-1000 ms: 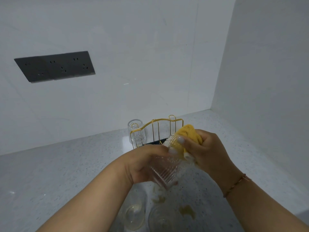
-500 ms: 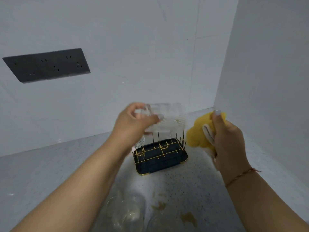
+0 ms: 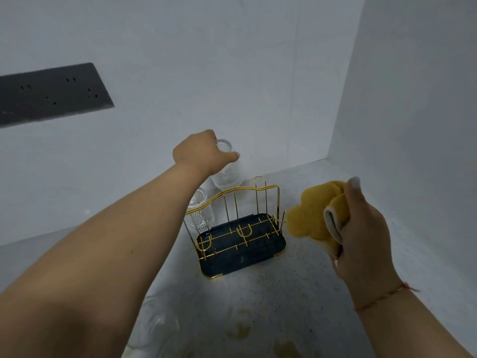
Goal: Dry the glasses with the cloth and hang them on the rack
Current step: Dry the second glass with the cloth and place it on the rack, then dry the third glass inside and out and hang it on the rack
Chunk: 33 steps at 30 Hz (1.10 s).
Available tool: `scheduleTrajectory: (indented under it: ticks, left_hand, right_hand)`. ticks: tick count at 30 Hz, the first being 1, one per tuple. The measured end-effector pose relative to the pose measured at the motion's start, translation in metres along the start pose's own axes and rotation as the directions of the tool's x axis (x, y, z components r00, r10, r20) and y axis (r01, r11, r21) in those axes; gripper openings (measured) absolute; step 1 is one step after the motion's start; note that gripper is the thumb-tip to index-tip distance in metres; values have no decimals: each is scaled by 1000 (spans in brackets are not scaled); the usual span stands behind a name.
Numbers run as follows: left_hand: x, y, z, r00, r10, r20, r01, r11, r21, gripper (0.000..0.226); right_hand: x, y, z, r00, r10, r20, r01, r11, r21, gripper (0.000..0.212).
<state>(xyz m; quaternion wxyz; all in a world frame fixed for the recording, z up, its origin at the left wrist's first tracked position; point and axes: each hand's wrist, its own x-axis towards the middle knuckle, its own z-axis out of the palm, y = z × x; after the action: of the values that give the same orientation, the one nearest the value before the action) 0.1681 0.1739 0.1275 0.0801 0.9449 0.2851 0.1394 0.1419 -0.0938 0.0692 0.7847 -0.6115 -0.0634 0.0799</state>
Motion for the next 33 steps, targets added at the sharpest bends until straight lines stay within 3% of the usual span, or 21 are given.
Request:
scheduleTrajectory:
  ticks: [6,14,22,27,33]
  left_hand:
    - [15,-5,44,975,-2,222,-33,988,152,69]
    - [23,-8,71,924,-44,380,-69,958,278,84]
    - [25,-16,79,902,-58,429,-51,970,237,75]
    - [15,-21,65,932,-105,348,54,987,152,71]
    - [-23,-27,31,997,-50,-64,46,997,-65,59]
  right_hand:
    - [12,15,-11,999,35,-18,-35,999,-15,68]
    - [18,18,-18,998,59,-37,-59,998,-2,83]
    - [16,13,-22,996,84,-36,-83,996,32,63]
    - [12,11,-19,994,105,-27,-102,991,88,59]
    - [-1,8,-10,990,139,36,-143,971,191,46]
